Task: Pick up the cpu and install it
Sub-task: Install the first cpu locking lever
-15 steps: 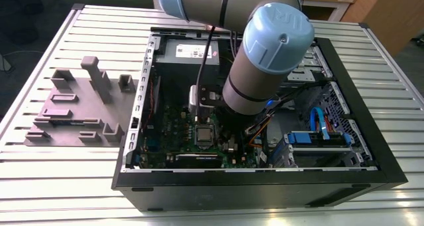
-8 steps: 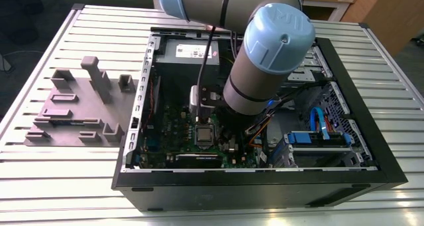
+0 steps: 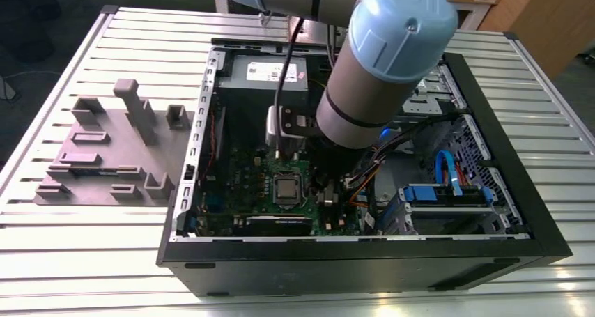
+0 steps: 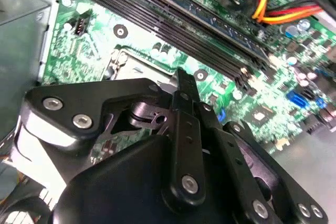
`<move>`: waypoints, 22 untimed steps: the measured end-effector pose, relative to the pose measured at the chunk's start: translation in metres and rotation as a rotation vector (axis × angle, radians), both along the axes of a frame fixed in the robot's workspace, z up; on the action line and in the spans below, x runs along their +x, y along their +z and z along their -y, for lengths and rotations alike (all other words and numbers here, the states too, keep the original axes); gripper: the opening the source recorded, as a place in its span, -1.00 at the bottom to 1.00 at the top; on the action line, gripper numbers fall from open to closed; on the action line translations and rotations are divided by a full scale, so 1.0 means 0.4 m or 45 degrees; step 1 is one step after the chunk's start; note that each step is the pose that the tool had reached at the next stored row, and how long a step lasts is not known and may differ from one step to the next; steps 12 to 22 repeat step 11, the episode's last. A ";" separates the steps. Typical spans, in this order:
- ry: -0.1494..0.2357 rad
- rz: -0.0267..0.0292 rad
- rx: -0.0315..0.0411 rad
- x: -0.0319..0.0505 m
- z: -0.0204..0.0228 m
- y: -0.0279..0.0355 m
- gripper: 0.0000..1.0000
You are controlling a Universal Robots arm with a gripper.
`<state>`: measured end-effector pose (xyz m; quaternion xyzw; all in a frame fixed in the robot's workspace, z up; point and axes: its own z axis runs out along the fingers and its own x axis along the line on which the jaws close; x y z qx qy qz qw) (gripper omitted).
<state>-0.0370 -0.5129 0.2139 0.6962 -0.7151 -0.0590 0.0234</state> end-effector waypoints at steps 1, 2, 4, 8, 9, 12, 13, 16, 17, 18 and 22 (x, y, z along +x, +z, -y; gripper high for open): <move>0.000 0.0000 0.0001 0.000 0.000 0.008 -0.80; 0.000 0.0000 0.0001 0.000 0.000 0.017 -0.80; 0.000 0.0000 0.0005 0.000 0.000 0.029 -0.80; 0.000 0.0001 0.0009 0.000 0.000 0.031 -0.80; 0.000 0.0000 0.0011 0.000 0.000 0.031 -0.80; 0.000 0.0000 0.0011 0.000 0.000 0.031 -0.80; 0.000 0.0000 0.0011 0.000 0.000 0.031 -0.80; 0.000 0.0000 0.0011 0.000 0.000 0.031 -0.80; 0.000 0.0000 0.0011 0.000 0.000 0.031 -0.80; 0.000 0.0000 0.0011 0.000 0.000 0.031 -0.80; 0.000 0.0000 0.0011 0.000 0.000 0.031 -0.80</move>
